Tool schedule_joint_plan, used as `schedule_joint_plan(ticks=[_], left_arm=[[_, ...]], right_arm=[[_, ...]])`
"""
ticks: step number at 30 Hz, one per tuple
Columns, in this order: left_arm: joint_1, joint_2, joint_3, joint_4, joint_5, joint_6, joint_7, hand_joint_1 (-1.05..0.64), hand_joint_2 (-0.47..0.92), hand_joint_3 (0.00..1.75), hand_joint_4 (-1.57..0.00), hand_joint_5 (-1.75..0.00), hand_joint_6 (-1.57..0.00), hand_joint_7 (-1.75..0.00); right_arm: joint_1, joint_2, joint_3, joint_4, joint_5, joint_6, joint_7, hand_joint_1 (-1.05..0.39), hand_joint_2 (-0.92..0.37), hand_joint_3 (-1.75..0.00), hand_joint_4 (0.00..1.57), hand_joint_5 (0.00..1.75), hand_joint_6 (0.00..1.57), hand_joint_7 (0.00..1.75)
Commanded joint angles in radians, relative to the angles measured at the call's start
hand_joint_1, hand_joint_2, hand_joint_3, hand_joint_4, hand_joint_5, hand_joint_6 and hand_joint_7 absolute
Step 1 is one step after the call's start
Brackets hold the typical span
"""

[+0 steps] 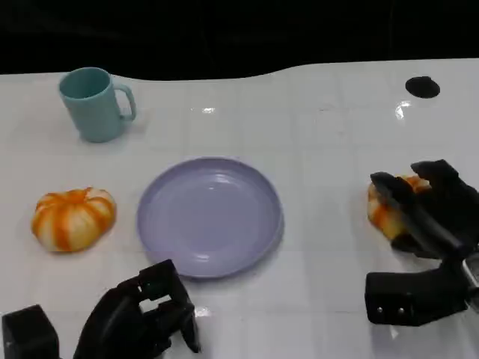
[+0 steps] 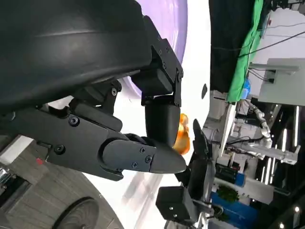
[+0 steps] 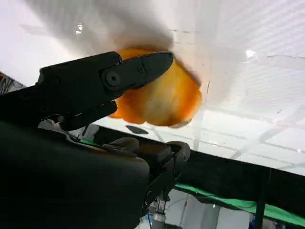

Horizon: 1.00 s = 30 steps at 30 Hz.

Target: Grasp the bread from the table and place it into the plate.

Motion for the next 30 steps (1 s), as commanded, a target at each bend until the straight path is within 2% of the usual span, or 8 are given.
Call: schedule_joint_plan(ticks=[1, 4, 8, 12, 18, 19, 21, 30], left_arm=[[0.008, 0.012, 0.007, -0.001, 0.005, -0.010, 0.005, -0.62, 0.92, 0.22, -0.77, -1.75, -0.70, -1.49], [0.009, 0.012, 0.006, -0.001, 0.004, -0.012, 0.002, -0.62, 0.92, 0.22, -0.77, -1.75, -0.70, -1.49], [0.011, 0.012, 0.006, -0.006, 0.004, -0.009, 0.004, -0.62, 0.92, 0.22, -0.77, -1.75, -0.70, -1.49], [0.014, 0.012, 0.006, -0.010, 0.002, -0.005, 0.005, -0.62, 0.92, 0.22, -0.77, -1.75, -0.70, -1.49], [0.015, 0.012, 0.006, -0.010, 0.005, -0.009, 0.006, -0.61, 0.92, 0.21, -0.77, -1.75, -0.70, -1.49], [0.014, 0.012, 0.006, -0.009, 0.006, -0.010, 0.007, -0.61, 0.92, 0.22, -0.77, -1.75, -0.70, -1.49], [0.014, 0.012, 0.006, -0.007, 0.008, -0.013, 0.008, -0.61, 0.92, 0.22, -0.77, -1.75, -0.70, -1.49], [0.014, 0.011, 0.002, -0.012, 0.016, -0.007, 0.017, -0.60, 0.92, 0.23, -0.78, -1.75, -0.71, -1.49]], right_arm=[[-0.045, 0.012, 0.017, 0.087, 0.033, -0.019, -0.005, -0.46, -0.80, 0.00, 0.31, 0.20, 0.37, 0.01], [-0.072, 0.021, 0.029, 0.145, 0.050, -0.050, -0.035, -0.38, -0.84, -0.01, 0.47, 0.16, 0.46, 0.03], [-0.105, 0.030, 0.043, 0.217, 0.059, -0.085, -0.100, -0.31, -0.88, 0.00, 0.92, 0.20, 0.74, 0.06], [-0.128, 0.031, 0.061, 0.277, 0.051, -0.139, -0.208, -0.23, -0.86, 0.00, 0.98, 0.94, 1.09, 0.05], [-0.150, 0.020, 0.079, 0.316, 0.055, -0.217, -0.313, -0.16, -0.89, -0.01, 0.96, 1.45, 1.33, 0.22], [-0.153, 0.020, 0.081, 0.322, 0.052, -0.228, -0.342, -0.16, -0.90, -0.06, 0.93, 1.63, 1.13, 0.82], [-0.158, 0.022, 0.080, 0.331, 0.056, -0.248, -0.373, -0.14, -0.89, -0.10, 0.94, 1.72, 0.89, 1.43], [-0.173, 0.037, 0.072, 0.325, 0.072, -0.333, -0.502, -0.13, -0.84, -0.13, 0.94, 1.75, 0.72, 1.70]])
